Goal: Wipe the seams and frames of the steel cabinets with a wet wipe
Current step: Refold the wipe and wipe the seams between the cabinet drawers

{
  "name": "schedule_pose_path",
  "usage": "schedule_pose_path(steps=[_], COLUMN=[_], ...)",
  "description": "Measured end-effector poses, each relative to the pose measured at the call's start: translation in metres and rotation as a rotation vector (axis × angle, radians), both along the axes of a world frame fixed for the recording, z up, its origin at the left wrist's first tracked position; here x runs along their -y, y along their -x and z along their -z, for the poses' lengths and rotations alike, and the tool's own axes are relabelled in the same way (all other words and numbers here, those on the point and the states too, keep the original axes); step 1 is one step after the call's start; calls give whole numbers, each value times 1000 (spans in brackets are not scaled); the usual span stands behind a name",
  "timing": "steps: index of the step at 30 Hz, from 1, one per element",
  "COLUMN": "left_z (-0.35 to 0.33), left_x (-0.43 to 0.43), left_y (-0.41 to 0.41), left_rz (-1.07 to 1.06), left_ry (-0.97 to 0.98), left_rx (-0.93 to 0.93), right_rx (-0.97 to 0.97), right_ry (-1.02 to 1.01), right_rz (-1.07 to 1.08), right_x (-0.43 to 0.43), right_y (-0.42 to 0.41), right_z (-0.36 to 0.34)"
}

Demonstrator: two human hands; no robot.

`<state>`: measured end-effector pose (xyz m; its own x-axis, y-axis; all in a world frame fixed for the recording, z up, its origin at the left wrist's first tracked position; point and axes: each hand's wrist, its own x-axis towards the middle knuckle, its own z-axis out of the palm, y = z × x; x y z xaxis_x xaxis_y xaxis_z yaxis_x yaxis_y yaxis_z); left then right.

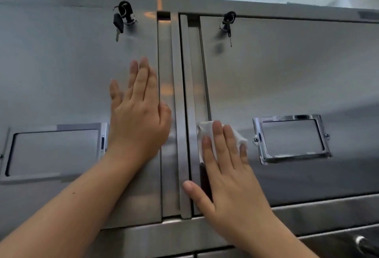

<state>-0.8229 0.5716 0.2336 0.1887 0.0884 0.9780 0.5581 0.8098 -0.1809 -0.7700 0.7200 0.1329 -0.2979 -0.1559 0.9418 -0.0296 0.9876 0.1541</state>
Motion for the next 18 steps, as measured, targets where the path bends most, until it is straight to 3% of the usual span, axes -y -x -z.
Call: schedule_pose_path(steps=[10, 18], left_z=[44, 73], left_x=[3, 7], left_y=[-5, -4], left_rz=[28, -17], left_ry=[109, 146], left_rx=[43, 34], right_rx=[82, 58], right_ry=[54, 83], right_rz=[24, -17], right_x=[6, 7], right_y=[-7, -10], right_z=[-27, 70])
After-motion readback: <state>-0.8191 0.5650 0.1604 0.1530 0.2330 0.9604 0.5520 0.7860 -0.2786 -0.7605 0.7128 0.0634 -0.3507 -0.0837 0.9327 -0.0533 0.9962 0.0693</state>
